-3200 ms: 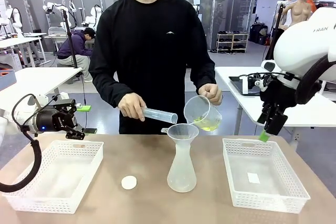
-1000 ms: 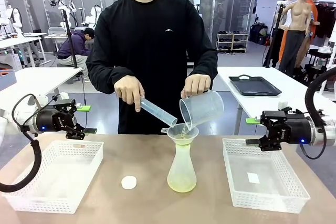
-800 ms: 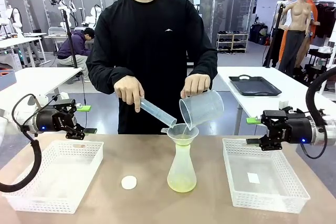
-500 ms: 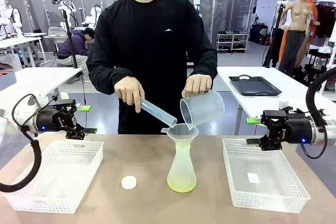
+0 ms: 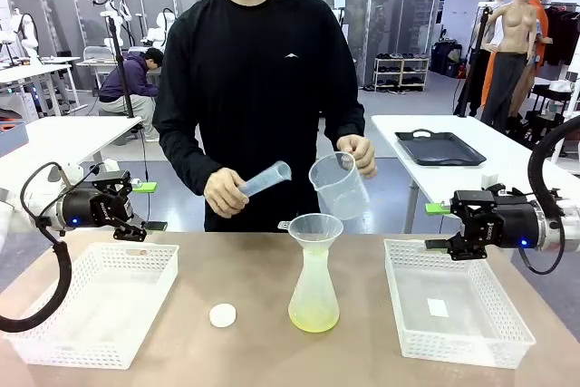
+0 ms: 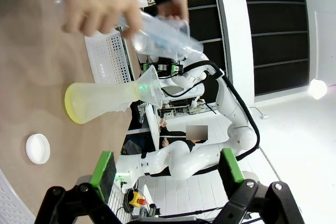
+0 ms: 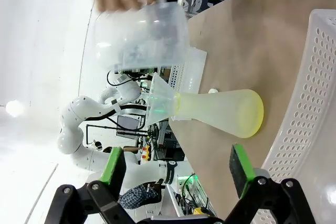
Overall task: Prepare the solutions needed for the experiment.
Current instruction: Once the solution is in the Big flask , pick up the Plastic Funnel and place it back into the right Organizing basket.
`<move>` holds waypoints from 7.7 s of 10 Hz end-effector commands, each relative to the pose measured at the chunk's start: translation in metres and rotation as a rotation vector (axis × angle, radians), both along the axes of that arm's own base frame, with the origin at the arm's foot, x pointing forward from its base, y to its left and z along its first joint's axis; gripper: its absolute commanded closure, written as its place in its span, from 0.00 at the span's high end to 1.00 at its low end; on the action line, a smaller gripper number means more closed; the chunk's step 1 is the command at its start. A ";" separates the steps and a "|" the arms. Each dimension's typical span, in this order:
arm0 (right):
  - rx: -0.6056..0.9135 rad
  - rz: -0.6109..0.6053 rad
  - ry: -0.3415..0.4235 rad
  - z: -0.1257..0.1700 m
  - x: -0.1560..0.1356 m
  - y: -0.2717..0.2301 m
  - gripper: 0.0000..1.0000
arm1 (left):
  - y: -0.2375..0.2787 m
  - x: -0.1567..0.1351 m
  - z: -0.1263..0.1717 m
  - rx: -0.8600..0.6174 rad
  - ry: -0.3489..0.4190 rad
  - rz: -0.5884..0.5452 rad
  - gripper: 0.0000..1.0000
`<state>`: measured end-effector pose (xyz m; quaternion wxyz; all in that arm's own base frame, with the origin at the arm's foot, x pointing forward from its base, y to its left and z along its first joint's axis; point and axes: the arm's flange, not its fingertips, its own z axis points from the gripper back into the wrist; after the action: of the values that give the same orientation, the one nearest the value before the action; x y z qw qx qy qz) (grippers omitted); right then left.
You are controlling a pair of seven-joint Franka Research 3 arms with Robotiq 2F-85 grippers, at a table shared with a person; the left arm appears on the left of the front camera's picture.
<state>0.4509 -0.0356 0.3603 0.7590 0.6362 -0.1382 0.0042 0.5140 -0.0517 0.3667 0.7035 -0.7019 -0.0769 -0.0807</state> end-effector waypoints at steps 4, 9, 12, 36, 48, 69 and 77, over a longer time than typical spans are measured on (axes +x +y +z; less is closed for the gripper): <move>-0.006 0.005 -0.005 0.003 -0.002 0.000 1.00 | -0.001 0.000 0.002 0.003 0.002 0.001 1.00; -0.006 0.005 -0.005 0.003 -0.002 0.000 1.00 | -0.001 0.000 0.002 0.003 0.002 0.001 1.00; -0.006 0.005 -0.005 0.003 -0.002 0.000 1.00 | -0.001 0.000 0.002 0.003 0.002 0.001 1.00; -0.867 -0.056 -0.058 0.172 -0.022 0.171 1.00 | -0.001 0.000 0.002 0.003 0.002 0.001 1.00; -0.980 -0.116 0.177 0.145 0.004 0.259 1.00 | -0.001 0.000 0.002 0.003 0.002 0.001 1.00; -0.877 -0.111 0.334 0.109 0.011 0.242 0.00 | -0.001 0.000 0.002 0.003 0.002 0.001 1.00; -0.815 -0.137 0.134 0.168 -0.022 0.232 0.00 | -0.001 0.000 0.002 0.003 0.002 0.001 1.00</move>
<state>0.4401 0.2007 0.5331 0.9596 0.2586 -0.0997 -0.0488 0.5140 -0.0520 0.3667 0.7035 -0.7019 -0.0766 -0.0809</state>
